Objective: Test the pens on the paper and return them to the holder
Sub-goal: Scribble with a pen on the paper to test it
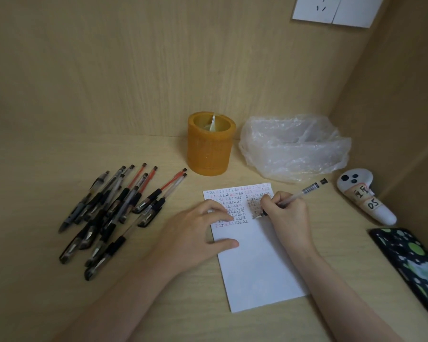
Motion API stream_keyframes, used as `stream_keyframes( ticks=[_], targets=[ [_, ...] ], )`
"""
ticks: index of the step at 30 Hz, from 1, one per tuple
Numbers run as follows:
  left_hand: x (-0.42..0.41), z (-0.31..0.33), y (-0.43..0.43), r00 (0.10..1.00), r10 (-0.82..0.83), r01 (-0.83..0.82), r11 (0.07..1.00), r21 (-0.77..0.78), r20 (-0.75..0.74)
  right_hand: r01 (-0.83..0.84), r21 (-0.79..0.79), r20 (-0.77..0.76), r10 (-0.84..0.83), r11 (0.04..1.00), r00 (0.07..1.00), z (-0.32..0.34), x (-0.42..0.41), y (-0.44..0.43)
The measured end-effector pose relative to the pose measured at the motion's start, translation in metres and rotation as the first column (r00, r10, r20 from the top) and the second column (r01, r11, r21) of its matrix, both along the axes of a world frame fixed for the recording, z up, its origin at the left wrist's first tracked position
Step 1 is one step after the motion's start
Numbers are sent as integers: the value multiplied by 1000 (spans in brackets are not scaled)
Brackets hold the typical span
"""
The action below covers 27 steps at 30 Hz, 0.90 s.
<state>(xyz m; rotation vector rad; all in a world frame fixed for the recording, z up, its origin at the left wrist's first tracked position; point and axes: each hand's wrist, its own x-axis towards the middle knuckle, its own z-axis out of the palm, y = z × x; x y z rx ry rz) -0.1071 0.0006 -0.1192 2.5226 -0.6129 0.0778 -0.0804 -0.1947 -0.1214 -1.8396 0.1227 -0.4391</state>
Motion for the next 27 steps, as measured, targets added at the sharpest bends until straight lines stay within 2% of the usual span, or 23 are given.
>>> stream_keyframes(
  ticks=[27],
  targets=[
    [-1, 3, -1, 1000, 4, -4, 1000, 8, -28, 34, -94, 39, -30, 995, 999, 1, -1, 1]
  ],
)
